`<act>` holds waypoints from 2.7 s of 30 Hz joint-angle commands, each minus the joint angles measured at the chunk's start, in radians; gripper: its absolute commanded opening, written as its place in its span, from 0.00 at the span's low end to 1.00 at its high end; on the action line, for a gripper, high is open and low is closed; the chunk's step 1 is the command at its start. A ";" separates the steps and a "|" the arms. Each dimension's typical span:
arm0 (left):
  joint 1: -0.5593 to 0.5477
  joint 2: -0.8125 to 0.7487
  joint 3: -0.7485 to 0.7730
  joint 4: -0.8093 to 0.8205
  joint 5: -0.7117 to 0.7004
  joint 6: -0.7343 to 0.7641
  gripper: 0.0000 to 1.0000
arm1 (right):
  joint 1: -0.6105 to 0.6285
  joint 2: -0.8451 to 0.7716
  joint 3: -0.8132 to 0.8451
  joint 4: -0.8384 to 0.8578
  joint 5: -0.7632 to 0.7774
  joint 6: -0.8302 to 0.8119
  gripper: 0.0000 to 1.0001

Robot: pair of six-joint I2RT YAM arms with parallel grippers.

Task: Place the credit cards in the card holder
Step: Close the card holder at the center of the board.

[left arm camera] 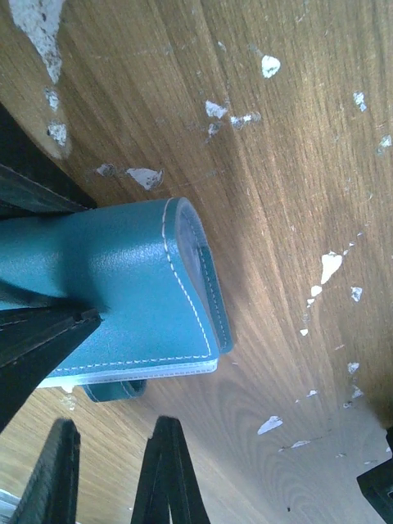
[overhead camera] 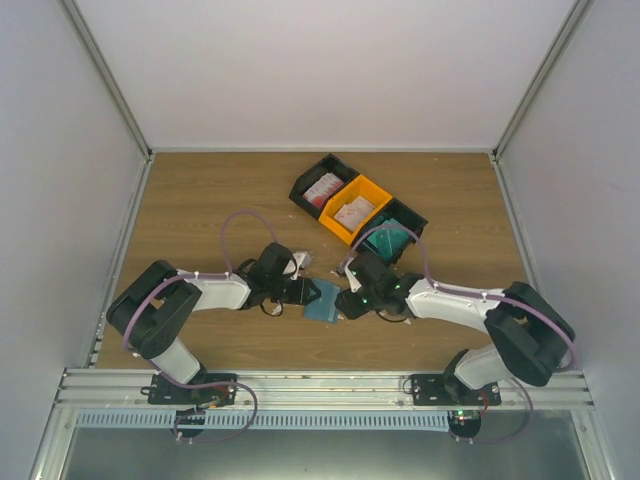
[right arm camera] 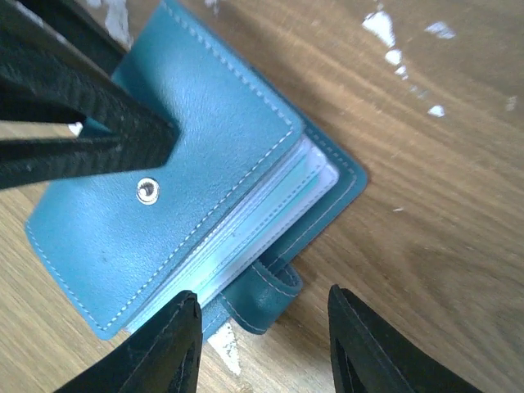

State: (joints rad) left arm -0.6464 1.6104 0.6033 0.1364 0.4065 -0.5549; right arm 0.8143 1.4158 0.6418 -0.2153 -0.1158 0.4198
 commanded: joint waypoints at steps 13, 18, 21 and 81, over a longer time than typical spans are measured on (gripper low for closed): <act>-0.002 0.029 0.000 -0.188 -0.080 0.083 0.29 | 0.015 0.147 0.073 -0.039 0.060 -0.152 0.44; -0.002 0.021 -0.003 -0.197 -0.103 0.093 0.25 | 0.035 0.133 0.062 -0.055 0.045 -0.225 0.38; -0.002 0.024 -0.004 -0.197 -0.111 0.093 0.24 | 0.046 0.094 0.047 -0.033 -0.032 -0.256 0.36; 0.011 -0.354 -0.304 0.154 -0.065 -0.177 0.53 | 0.158 0.264 0.437 -0.349 0.412 0.291 0.59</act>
State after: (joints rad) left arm -0.6430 1.2503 0.3450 0.1753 0.3244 -0.6910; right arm 0.9344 1.6070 1.0088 -0.4629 0.2184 0.6456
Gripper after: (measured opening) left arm 0.590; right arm 0.588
